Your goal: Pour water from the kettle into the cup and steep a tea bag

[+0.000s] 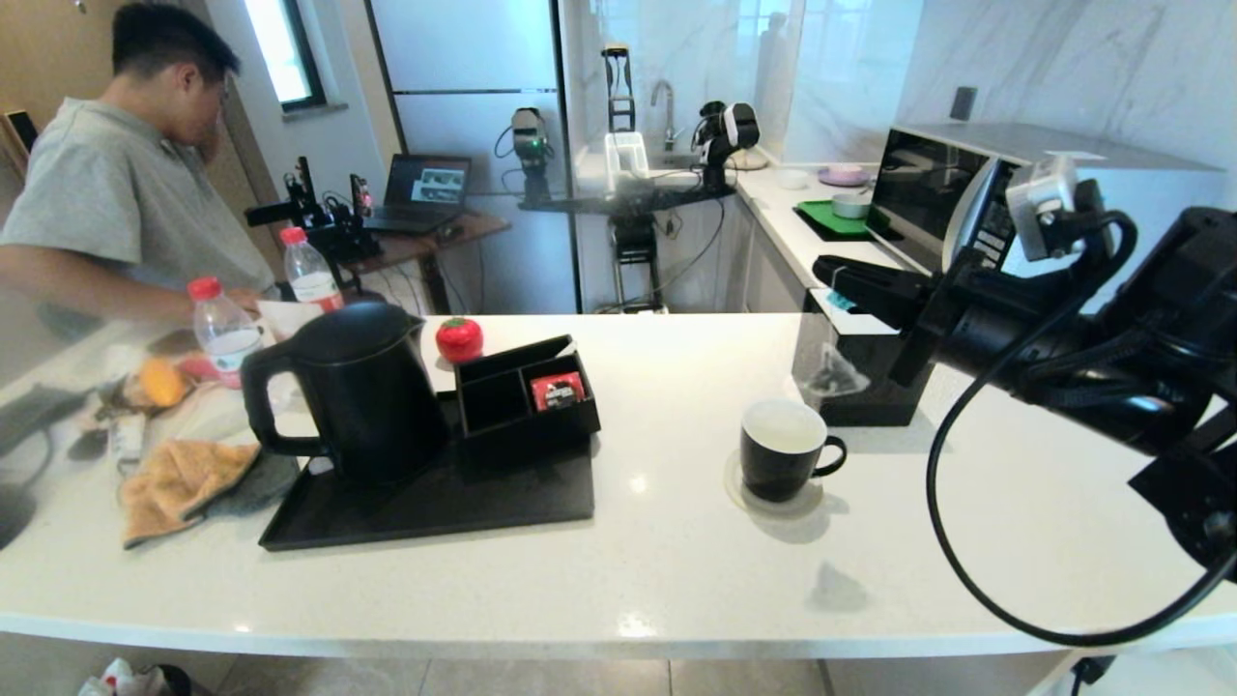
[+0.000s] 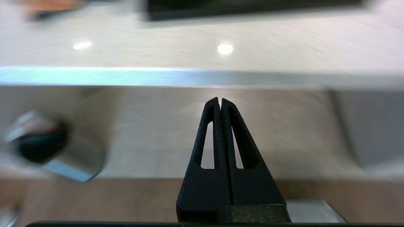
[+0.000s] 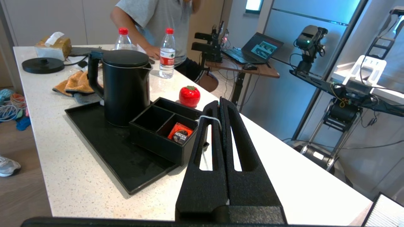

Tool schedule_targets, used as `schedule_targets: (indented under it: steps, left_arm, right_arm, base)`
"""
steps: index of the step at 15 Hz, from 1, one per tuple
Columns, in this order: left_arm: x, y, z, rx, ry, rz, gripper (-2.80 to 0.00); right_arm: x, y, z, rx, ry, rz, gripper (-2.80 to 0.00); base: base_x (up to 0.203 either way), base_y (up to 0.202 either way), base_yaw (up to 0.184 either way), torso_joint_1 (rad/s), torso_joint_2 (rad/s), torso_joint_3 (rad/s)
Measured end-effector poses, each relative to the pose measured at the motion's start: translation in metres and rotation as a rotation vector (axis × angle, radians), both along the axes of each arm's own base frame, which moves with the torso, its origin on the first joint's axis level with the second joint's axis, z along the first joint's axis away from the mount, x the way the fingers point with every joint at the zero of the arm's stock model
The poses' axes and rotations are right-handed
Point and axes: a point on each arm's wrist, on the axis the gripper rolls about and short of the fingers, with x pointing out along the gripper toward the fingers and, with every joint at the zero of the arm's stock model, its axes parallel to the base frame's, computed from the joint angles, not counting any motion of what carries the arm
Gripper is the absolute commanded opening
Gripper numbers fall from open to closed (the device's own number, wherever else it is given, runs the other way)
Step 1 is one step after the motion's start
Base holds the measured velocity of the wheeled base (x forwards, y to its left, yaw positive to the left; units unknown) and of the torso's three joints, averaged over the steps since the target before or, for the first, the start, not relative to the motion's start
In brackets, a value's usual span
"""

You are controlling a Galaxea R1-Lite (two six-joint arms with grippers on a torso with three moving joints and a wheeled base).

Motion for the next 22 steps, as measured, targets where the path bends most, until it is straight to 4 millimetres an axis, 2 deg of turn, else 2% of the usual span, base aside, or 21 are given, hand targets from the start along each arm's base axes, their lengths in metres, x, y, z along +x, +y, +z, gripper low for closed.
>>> schedule_targets:
  steps: [2,5,15,22]
  left_arm:
    - [-0.007,-0.001,-0.005,-0.025,-0.001,-0.13,-2.8]
    - [-0.014,-0.001,-0.007,-0.031,-0.071,-0.195,-2.8]
    - [-0.018,0.0,-0.008,-0.033,-0.112,-0.225,-2.8]
    - [-0.019,0.0,-0.01,0.083,-0.106,-0.285,-2.8]
  right_arm:
    - [-0.001,0.0,0.001,0.001,-0.003,-0.001,-2.8]
    - [-0.001,0.0,0.001,0.001,-0.005,-0.001,-2.8]
    - [0.0,0.0,0.007,0.009,-0.028,0.001,-2.8]
    - [0.003,-0.001,0.002,0.006,-0.009,-0.002,-2.8]
  base:
    - [0.0,0.0,0.0,0.0,0.0,0.0]
    - [0.0,0.0,0.0,0.0,0.0,0.0]
    - [0.0,0.0,0.0,0.0,0.0,0.0]
    - [0.0,0.0,0.0,0.0,0.0,0.0]
